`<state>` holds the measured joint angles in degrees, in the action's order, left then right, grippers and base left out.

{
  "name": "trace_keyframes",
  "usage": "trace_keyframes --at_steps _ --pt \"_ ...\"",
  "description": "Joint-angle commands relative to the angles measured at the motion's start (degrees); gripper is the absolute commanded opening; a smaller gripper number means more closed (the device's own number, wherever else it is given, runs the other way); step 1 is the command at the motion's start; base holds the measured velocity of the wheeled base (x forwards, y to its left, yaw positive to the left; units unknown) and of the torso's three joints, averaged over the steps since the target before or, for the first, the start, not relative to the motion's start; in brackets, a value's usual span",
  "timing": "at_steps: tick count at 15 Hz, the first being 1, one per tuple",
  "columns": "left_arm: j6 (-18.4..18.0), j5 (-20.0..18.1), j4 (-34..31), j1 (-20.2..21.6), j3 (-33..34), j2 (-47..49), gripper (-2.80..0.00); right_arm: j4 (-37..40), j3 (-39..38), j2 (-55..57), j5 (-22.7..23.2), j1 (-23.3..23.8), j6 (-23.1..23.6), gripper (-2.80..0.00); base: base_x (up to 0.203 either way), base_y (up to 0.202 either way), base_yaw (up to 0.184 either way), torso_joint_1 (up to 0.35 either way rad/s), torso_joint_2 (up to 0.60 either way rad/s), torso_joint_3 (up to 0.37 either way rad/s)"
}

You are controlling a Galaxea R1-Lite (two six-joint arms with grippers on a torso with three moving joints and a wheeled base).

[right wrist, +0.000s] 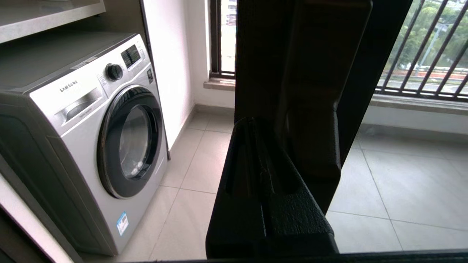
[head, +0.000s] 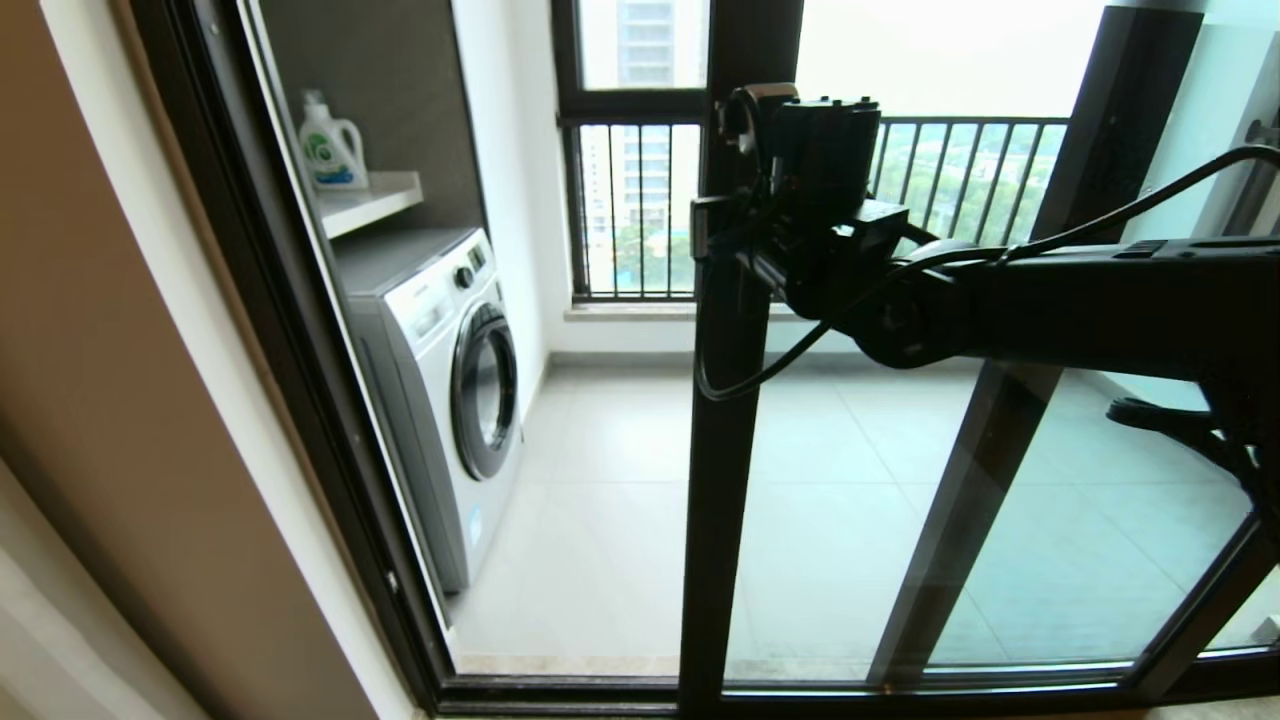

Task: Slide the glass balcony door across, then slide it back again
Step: Open the slid door

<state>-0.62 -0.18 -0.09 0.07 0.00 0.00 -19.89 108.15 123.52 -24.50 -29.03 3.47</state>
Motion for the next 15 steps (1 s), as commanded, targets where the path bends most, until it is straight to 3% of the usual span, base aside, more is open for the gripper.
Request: trace_keyframes --at_steps 1,6,15 --pt "0.0 0.0 0.0 0.0 0.0 0.1 -2.8 0.0 -5.5 -5.0 0.2 0.0 0.0 -2.8 0.0 0.0 0.0 0.0 0.0 0.0" --pt "0.0 0.0 0.0 0.0 0.0 0.1 -2.8 -1.7 -15.5 -11.9 0.4 3.4 -0.4 -2.8 0.0 0.0 0.0 0.0 0.0 0.0" --pt "0.0 0.0 -0.1 0.0 0.0 0.1 -2.8 -2.2 -22.3 -17.4 3.1 14.3 -0.4 -2.8 0.0 0.0 0.0 0.0 0.0 0.0"
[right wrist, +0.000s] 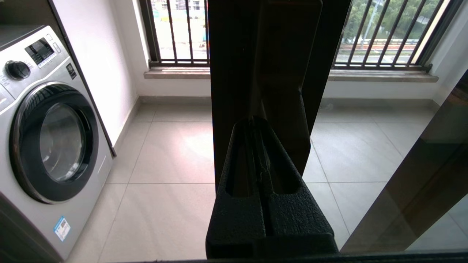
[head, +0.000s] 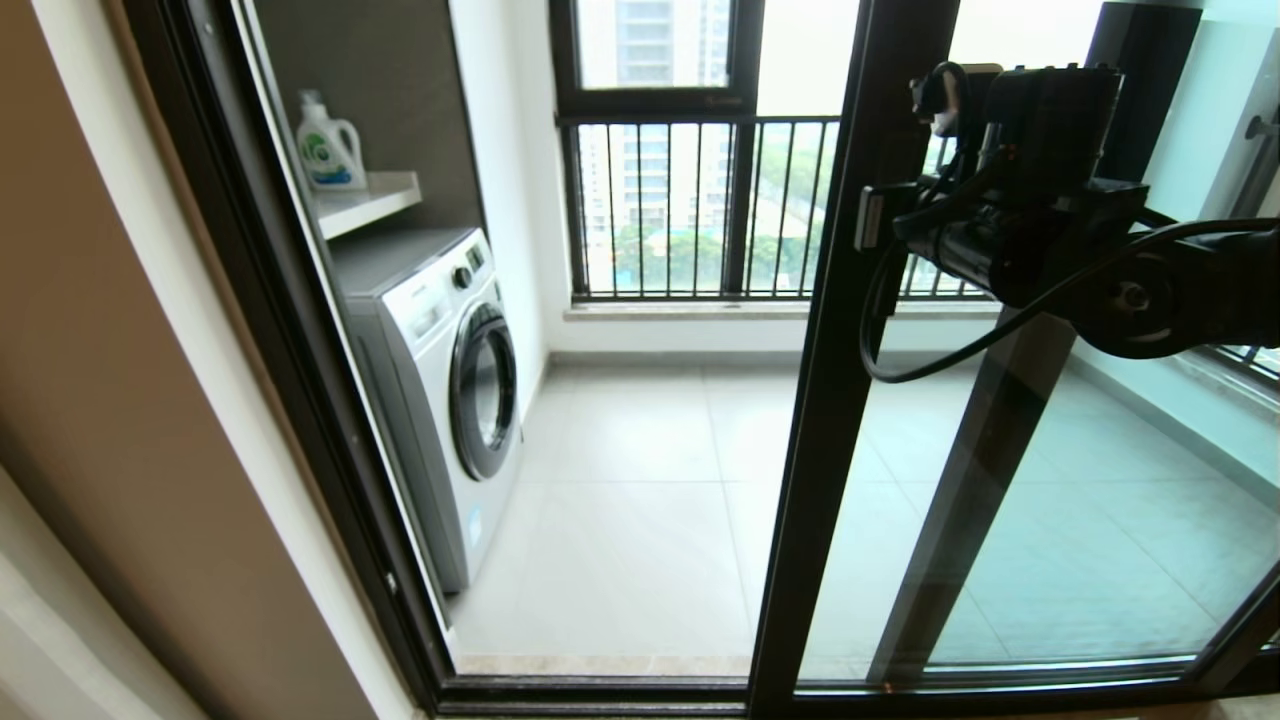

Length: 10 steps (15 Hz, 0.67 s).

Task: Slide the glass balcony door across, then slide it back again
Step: Open the slid door

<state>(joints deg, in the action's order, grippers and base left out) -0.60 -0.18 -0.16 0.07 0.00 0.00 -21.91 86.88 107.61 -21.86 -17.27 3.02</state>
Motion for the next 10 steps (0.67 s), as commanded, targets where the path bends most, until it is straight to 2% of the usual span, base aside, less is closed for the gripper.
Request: trace_keyframes --at_steps 1,10 --pt "0.0 0.0 0.0 0.0 0.1 0.1 -2.8 -0.1 -1.4 -1.7 1.3 3.9 0.1 -2.8 0.0 0.0 0.0 0.0 0.0 0.0" --pt "0.0 0.0 0.0 0.0 0.1 0.1 -2.8 -0.2 -3.6 -3.9 5.0 11.7 0.0 -2.8 0.0 0.0 0.0 0.0 0.0 0.0"
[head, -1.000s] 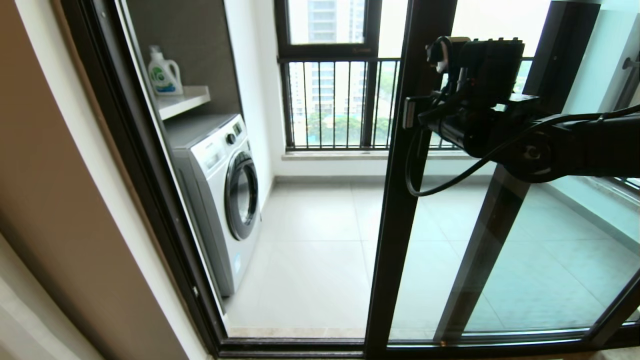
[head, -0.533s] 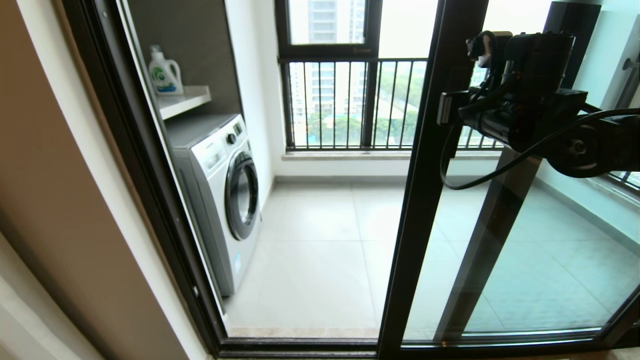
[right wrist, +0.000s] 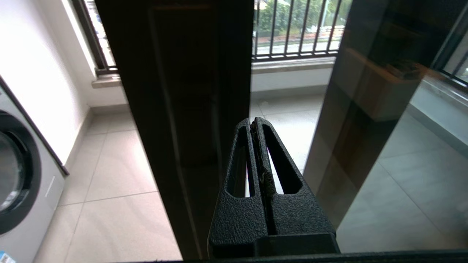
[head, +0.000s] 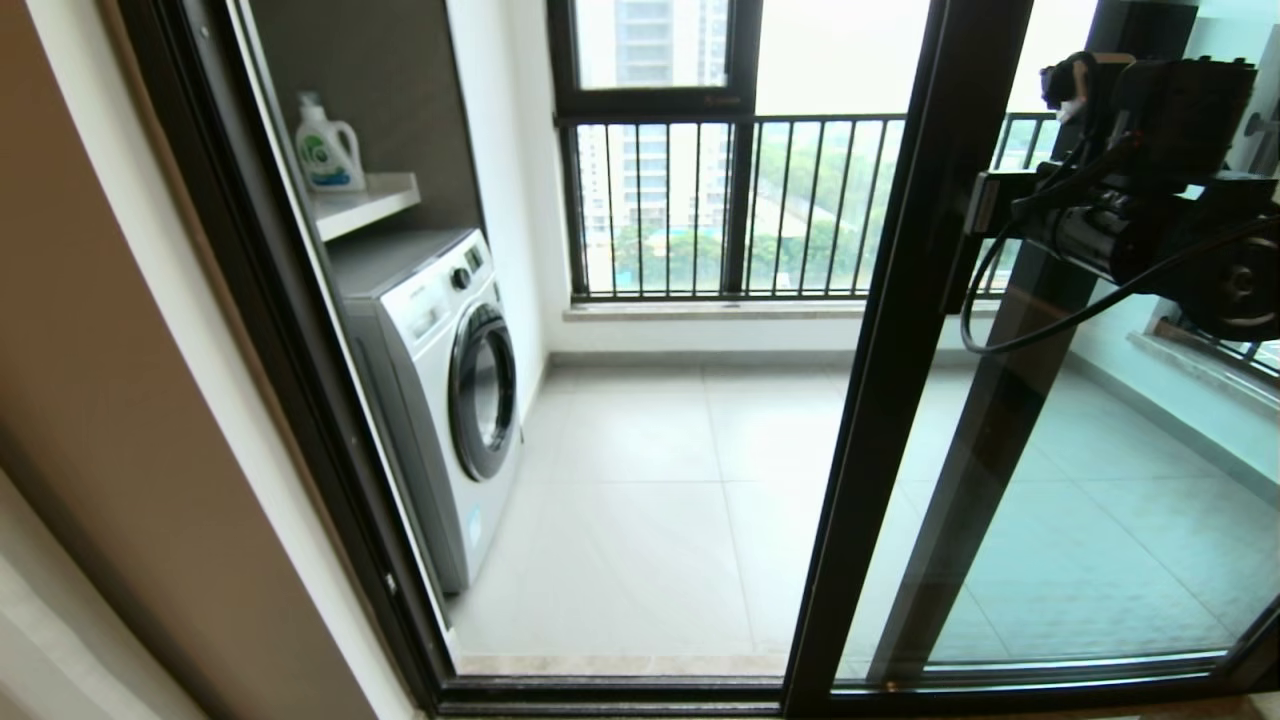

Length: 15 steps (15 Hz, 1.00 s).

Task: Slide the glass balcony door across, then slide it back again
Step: Open the slid door

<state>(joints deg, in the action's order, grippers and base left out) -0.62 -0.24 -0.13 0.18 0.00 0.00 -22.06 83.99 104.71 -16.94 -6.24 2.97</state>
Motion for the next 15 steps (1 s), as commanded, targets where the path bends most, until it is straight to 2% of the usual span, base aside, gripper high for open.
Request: trace_keyframes --at_steps 1,4,9,11,15 --pt "0.0 0.1 0.0 -0.1 0.0 0.1 -2.8 0.0 -1.2 -1.8 0.7 0.7 0.0 -2.8 0.0 0.0 0.0 0.0 0.0 0.0" --pt "0.0 0.1 0.0 -0.1 0.0 0.1 -2.8 0.0 -1.5 -4.6 2.2 -0.8 0.1 -2.8 0.0 0.0 0.0 0.0 0.0 0.0" --pt "0.0 0.1 0.0 -0.1 0.0 0.1 -2.8 0.0 -2.1 -5.0 2.0 -6.6 0.2 -2.8 0.0 0.0 0.0 0.0 0.0 0.0" --pt "0.0 0.1 0.0 -0.1 0.0 0.1 -2.8 0.0 -2.5 -2.8 1.8 -6.3 0.0 -2.8 0.0 0.0 0.0 0.0 0.0 0.0" --pt "0.0 0.1 0.0 -0.1 0.0 0.1 -2.8 -3.1 -3.4 -0.4 1.8 -2.2 0.0 -2.8 0.0 0.0 0.0 0.0 0.0 0.0"
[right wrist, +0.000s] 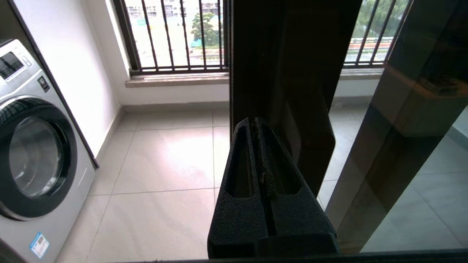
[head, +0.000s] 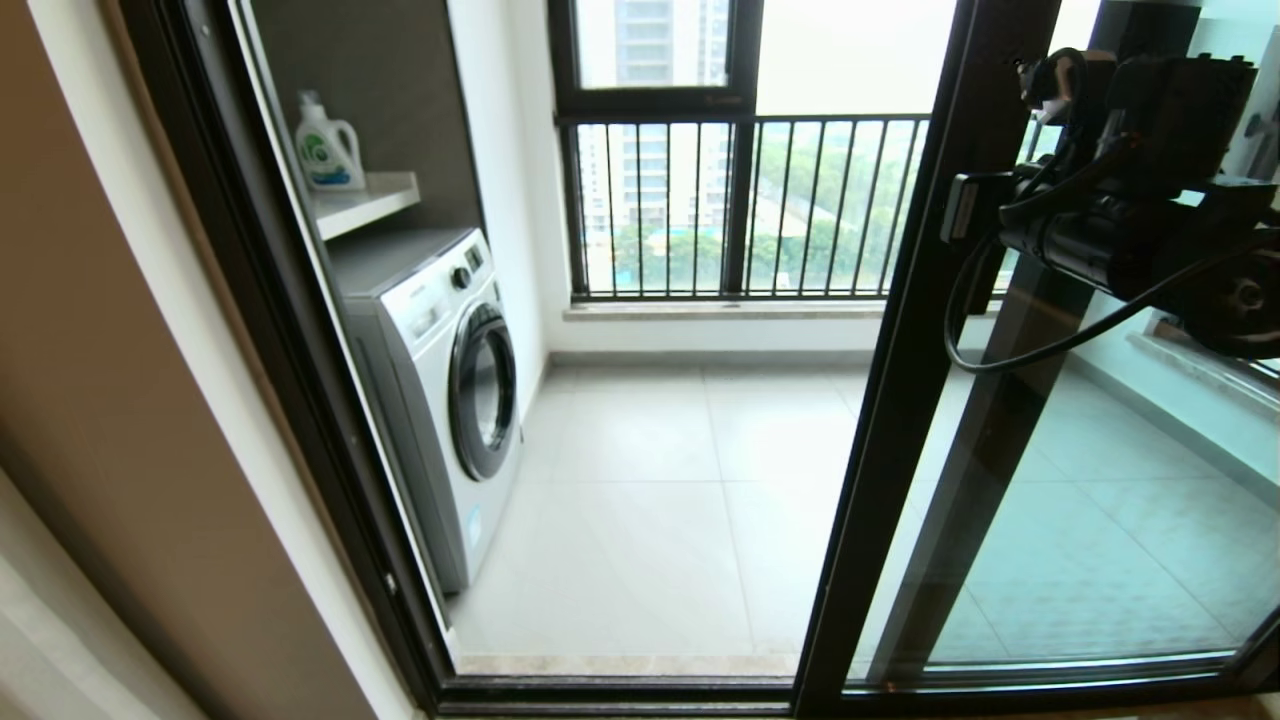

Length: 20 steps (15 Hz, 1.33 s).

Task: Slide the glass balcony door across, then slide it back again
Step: Open the slid door

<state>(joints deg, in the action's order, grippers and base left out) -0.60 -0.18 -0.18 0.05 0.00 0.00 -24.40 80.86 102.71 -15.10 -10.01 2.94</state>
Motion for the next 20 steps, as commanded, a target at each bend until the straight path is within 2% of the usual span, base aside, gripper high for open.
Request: trace_keyframes --at_steps 1,20 --pt "0.0 0.0 0.0 0.0 0.1 0.1 -2.8 -1.0 -0.5 1.9 0.0 2.5 0.1 -2.8 0.0 0.0 0.0 0.0 0.0 0.0" --pt "0.0 0.0 0.0 0.0 0.0 0.1 -2.8 -1.1 -1.1 1.6 2.5 12.3 0.0 -2.8 0.0 0.0 0.0 0.0 0.0 0.0"
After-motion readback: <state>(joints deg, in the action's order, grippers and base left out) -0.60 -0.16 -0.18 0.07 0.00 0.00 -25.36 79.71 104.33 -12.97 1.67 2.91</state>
